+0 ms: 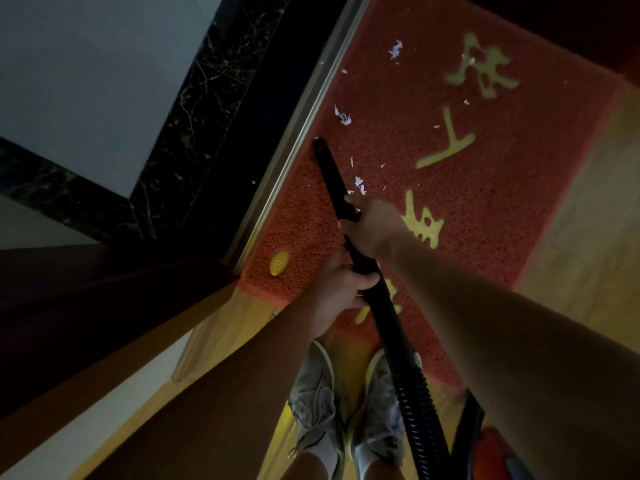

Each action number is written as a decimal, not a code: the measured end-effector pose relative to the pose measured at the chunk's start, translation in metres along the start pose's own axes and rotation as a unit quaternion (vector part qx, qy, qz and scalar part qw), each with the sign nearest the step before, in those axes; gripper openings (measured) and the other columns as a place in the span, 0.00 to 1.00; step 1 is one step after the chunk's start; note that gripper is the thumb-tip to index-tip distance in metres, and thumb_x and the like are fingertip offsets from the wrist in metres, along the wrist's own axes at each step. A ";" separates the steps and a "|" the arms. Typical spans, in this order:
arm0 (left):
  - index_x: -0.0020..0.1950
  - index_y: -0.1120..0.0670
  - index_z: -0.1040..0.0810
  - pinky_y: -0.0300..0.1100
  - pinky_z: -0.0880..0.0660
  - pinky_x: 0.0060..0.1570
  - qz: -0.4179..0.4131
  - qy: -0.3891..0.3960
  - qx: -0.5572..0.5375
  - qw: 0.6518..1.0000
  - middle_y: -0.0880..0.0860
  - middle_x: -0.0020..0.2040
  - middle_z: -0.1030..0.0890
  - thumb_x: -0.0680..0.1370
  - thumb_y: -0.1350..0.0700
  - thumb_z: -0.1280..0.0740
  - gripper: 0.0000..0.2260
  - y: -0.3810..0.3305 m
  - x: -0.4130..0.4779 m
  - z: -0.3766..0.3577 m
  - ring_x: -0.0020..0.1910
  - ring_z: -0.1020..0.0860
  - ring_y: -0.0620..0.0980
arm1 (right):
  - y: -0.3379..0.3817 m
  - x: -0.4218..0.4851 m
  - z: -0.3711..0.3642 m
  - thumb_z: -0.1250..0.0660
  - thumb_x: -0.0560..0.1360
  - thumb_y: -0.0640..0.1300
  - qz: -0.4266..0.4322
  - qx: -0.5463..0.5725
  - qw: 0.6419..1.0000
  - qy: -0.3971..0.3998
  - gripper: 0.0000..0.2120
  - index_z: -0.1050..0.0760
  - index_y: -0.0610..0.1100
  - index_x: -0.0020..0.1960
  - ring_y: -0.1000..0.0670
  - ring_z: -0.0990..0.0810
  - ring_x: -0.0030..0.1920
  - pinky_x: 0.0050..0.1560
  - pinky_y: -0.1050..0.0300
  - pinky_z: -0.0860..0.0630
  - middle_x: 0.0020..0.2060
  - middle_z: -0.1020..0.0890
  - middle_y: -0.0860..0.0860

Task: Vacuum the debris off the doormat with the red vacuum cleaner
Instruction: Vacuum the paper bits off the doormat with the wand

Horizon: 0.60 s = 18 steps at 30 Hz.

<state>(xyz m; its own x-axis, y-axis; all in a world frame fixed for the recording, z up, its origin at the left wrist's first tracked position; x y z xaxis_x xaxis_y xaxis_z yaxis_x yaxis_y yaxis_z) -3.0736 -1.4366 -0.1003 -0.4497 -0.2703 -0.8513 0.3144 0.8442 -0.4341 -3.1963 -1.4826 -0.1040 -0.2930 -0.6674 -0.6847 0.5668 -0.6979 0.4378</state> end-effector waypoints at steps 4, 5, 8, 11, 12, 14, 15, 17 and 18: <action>0.61 0.48 0.23 0.49 0.19 0.46 0.000 0.000 0.002 1.000 0.57 0.52 0.16 0.78 0.67 0.30 0.17 0.000 0.005 0.003 0.51 0.15 0.57 | 0.002 0.003 -0.001 0.35 0.80 0.48 0.009 -0.007 1.000 -0.001 0.26 0.34 0.50 0.77 0.41 0.21 0.62 0.57 0.56 0.27 0.63 0.20 0.42; 0.62 0.50 0.23 0.50 0.18 0.47 -0.002 0.001 0.001 1.000 0.59 0.54 0.17 0.77 0.67 0.30 0.17 0.000 0.006 0.003 0.52 0.16 0.58 | 0.000 0.003 -0.001 0.34 0.79 0.48 0.009 -0.003 1.000 -0.003 0.26 0.34 0.50 0.77 0.41 0.21 0.62 0.56 0.58 0.28 0.63 0.20 0.42; 0.67 0.53 0.25 0.54 0.18 0.53 0.000 0.008 0.000 1.000 0.62 0.59 0.18 0.78 0.67 0.30 0.20 -0.002 0.005 -0.004 0.55 0.16 0.60 | -0.007 0.004 0.000 0.34 0.79 0.48 0.002 0.011 1.000 -0.001 0.27 0.34 0.51 0.77 0.42 0.21 0.61 0.52 0.60 0.30 0.63 0.20 0.43; 0.68 0.53 0.27 0.53 0.18 0.52 0.002 0.009 0.005 1.000 0.60 0.57 0.18 0.78 0.66 0.30 0.21 0.000 0.001 -0.009 0.53 0.16 0.58 | -0.009 -0.001 0.003 0.34 0.79 0.47 -0.001 0.009 1.000 0.009 0.27 0.34 0.51 0.77 0.43 0.20 0.60 0.52 0.59 0.28 0.63 0.20 0.43; 0.68 0.53 0.27 0.51 0.18 0.50 0.004 0.009 0.008 1.000 0.58 0.55 0.17 0.78 0.66 0.30 0.20 0.002 -0.002 -0.011 0.52 0.16 0.57 | -0.009 -0.006 0.004 0.34 0.79 0.47 0.000 0.008 1.000 0.011 0.27 0.34 0.51 0.77 0.43 0.20 0.60 0.54 0.58 0.27 0.63 0.20 0.43; 0.68 0.53 0.28 0.49 0.18 0.47 0.014 0.007 0.012 1.000 0.55 0.51 0.17 0.78 0.66 0.30 0.21 0.009 -0.009 -0.015 0.49 0.15 0.55 | -0.011 -0.016 0.001 0.34 0.79 0.47 0.001 0.003 1.000 0.020 0.27 0.33 0.50 0.76 0.42 0.21 0.61 0.58 0.56 0.25 0.63 0.20 0.43; 0.69 0.53 0.28 0.48 0.18 0.47 0.020 0.006 0.013 1.000 0.54 0.50 0.16 0.77 0.66 0.30 0.22 0.014 -0.013 -0.017 0.48 0.14 0.53 | -0.012 -0.022 -0.002 0.34 0.78 0.47 0.002 0.002 1.000 0.027 0.27 0.33 0.50 0.76 0.42 0.21 0.62 0.60 0.54 0.25 0.63 0.20 0.43; 0.69 0.52 0.29 0.49 0.17 0.46 0.030 -0.003 0.011 0.999 0.54 0.50 0.16 0.77 0.67 0.30 0.23 0.024 -0.021 -0.019 0.45 0.14 0.51 | -0.017 -0.033 -0.009 0.33 0.78 0.46 -0.003 0.011 0.999 0.042 0.27 0.33 0.51 0.77 0.42 0.20 0.61 0.62 0.52 0.24 0.63 0.20 0.43; 0.70 0.52 0.29 0.51 0.17 0.48 0.033 -0.007 0.011 0.999 0.55 0.50 0.17 0.77 0.68 0.30 0.24 0.029 -0.024 -0.020 0.46 0.14 0.52 | -0.019 -0.038 -0.013 0.33 0.78 0.46 -0.006 0.017 0.999 0.049 0.28 0.34 0.51 0.77 0.43 0.20 0.61 0.62 0.52 0.24 0.63 0.19 0.44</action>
<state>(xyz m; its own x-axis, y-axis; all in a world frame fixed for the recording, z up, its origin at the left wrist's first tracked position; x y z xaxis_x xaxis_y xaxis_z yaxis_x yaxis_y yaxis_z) -3.0704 -1.3967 -0.0866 -0.4154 -0.2217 -0.8822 0.3612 0.8499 -0.3837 -3.1861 -1.4406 -0.0940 -0.2231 -0.6312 -0.7428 0.5358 -0.7160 0.4475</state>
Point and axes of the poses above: each hand's wrist, its own x-axis towards the middle knuckle, its own z-axis out of the back of the hand, y = z × x, the point moved 6 cm from there along x, towards the middle knuckle
